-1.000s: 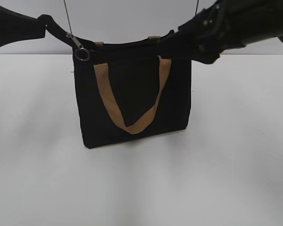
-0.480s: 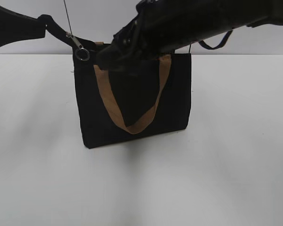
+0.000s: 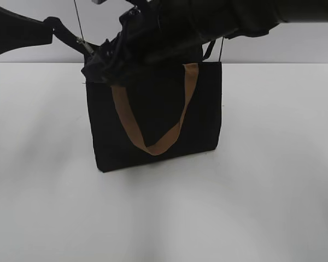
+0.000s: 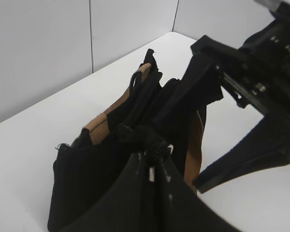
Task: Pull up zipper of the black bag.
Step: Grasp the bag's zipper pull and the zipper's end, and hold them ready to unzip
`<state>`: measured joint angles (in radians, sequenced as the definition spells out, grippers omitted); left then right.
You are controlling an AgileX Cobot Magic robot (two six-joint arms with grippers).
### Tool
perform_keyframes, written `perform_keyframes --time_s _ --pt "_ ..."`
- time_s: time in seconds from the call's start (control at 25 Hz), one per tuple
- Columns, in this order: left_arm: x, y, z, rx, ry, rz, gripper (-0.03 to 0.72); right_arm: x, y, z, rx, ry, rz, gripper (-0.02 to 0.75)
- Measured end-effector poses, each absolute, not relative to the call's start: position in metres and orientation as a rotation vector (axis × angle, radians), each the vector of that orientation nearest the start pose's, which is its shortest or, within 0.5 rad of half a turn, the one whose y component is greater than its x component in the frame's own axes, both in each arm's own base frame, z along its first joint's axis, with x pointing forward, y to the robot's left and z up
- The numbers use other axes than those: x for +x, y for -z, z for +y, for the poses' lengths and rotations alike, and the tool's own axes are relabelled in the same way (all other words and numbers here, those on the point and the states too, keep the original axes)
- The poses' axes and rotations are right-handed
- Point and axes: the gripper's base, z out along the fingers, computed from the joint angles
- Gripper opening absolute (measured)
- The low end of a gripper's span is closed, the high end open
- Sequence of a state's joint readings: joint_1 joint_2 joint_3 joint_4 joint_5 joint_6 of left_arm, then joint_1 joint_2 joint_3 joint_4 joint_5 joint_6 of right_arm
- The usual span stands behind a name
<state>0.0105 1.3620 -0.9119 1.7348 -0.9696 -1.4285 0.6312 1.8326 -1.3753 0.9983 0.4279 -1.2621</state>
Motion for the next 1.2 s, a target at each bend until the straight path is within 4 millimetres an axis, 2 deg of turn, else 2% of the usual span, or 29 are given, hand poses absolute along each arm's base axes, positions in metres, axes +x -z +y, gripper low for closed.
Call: perform_keyframes --time_s 0.2,0.44,0.52,0.84,1.2 --pt "0.266 -0.309 -0.071 0.902 0.738 1.757 0.017 0.326 -0.252 0.278 -1.151 -0.592 1.906 0.503" --pt "0.266 -0.309 -0.071 0.901 0.737 1.757 0.017 0.329 -0.253 0.279 -1.091 -0.616 1.921 0.500" --pt "0.266 -0.309 -0.071 0.901 0.737 1.757 0.017 0.329 -0.253 0.279 -1.080 -0.619 1.924 0.475" --pt "0.266 -0.309 -0.071 0.901 0.737 1.757 0.017 0.329 -0.253 0.279 -1.049 -0.640 1.944 0.186" --pt "0.266 -0.309 -0.071 0.898 0.732 1.759 0.016 0.328 -0.253 0.279 -1.045 -0.655 1.952 -0.011"
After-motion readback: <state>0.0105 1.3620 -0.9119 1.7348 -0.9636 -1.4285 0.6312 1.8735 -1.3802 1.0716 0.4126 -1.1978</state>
